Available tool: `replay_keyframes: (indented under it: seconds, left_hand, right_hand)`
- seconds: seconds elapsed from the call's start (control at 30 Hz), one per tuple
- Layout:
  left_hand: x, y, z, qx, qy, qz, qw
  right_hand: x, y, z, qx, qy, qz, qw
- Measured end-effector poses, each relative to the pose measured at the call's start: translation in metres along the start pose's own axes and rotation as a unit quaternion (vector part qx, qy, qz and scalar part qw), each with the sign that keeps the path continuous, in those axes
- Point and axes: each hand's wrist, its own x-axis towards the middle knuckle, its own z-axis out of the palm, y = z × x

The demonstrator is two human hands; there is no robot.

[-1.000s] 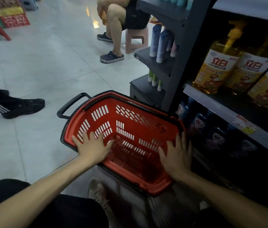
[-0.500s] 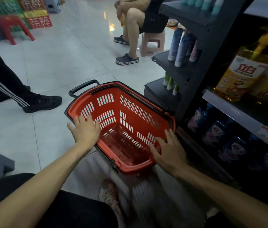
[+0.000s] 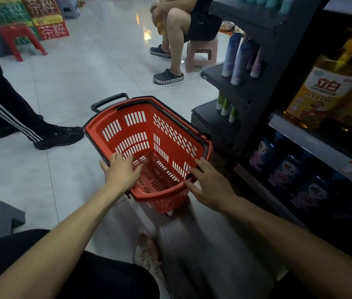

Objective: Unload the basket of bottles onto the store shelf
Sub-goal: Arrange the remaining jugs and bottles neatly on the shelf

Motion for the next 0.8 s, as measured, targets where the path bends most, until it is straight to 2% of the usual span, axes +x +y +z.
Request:
replay_keyframes:
  seconds: [0.17,0.4,0.67,0.8]
  left_hand:
    - [-0.004,0.018,-0.014,0.018,0.024,0.005,1.0]
    - [-0.036,0.062,-0.023,0.026,0.03,0.124,0.992]
    - [-0.068,0.129,-0.048,0.013,0.038,0.221,0.975]
    - [-0.081,0.181,-0.065,-0.037,0.058,0.261,0.963]
  right_hand:
    - [0.002,-0.001,-0.007,-0.006,-0.027,-0.014,1.0]
    - [-0.011,0.015,-0.021,-0.072,-0.009,-0.005,0.997]
    - [-0.041,0.035,-0.083,-0.104,0.023,0.096,0.99]
    - [-0.065,0.056,-0.131,-0.039,0.067,0.18,0.981]
